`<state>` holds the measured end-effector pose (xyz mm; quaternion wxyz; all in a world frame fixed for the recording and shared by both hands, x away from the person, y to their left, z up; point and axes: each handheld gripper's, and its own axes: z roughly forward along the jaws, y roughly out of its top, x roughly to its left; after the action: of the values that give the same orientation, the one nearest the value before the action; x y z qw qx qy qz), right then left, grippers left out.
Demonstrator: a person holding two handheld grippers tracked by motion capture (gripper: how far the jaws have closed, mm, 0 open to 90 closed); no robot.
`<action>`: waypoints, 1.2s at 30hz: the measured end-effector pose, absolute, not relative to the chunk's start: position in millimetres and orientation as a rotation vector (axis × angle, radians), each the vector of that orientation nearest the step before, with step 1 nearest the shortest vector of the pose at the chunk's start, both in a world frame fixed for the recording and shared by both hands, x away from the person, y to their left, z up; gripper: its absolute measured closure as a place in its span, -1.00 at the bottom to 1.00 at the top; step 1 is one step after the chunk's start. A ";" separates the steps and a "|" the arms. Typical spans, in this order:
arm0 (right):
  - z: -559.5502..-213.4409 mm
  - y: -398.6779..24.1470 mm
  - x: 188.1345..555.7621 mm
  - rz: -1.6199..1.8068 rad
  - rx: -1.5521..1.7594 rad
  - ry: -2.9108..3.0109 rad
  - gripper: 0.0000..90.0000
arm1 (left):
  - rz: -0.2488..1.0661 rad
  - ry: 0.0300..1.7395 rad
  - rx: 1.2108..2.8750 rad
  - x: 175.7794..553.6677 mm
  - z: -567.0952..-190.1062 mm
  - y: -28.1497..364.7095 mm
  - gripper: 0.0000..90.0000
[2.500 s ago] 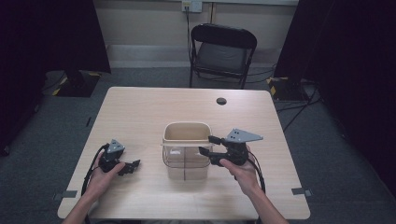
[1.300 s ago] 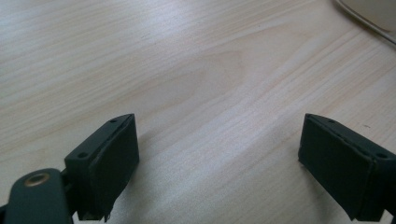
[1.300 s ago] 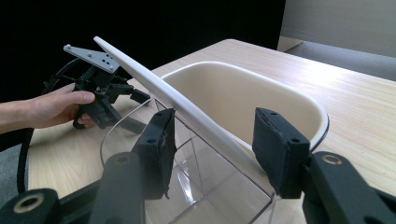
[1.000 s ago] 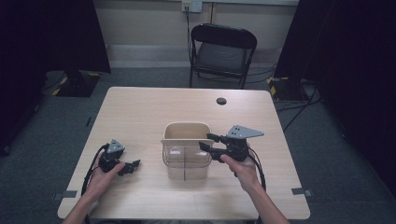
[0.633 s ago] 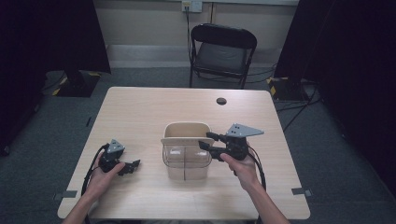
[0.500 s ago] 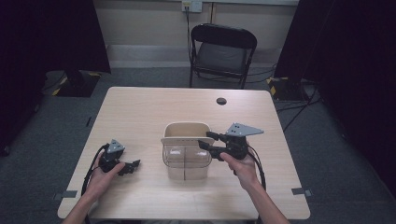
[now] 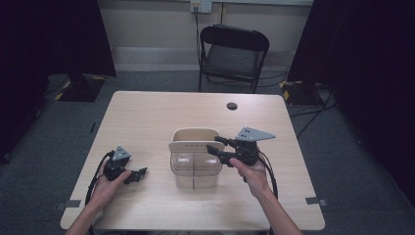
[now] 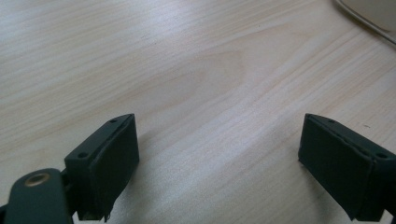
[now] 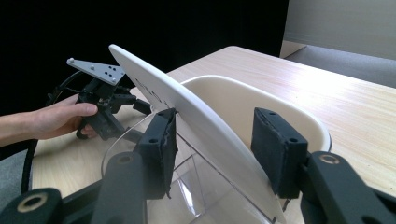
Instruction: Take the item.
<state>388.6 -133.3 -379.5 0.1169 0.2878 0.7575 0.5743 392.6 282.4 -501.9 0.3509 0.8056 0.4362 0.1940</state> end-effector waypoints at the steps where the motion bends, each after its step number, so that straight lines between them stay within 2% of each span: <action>1: -379.4 -133.3 389.2 1.680 0.838 2.217 0.13 | 0.501 1.129 2.085 392.6 -501.9 282.4 -0.74; 36: -379.0 -135.0 392.6 1.692 0.850 2.201 0.19 | 0.502 1.129 2.085 392.6 -502.0 282.4 -0.74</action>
<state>392.6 -135.0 -379.0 0.1190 0.2906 0.7527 0.5786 392.6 282.4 -502.0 0.3511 0.8055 0.4363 0.1939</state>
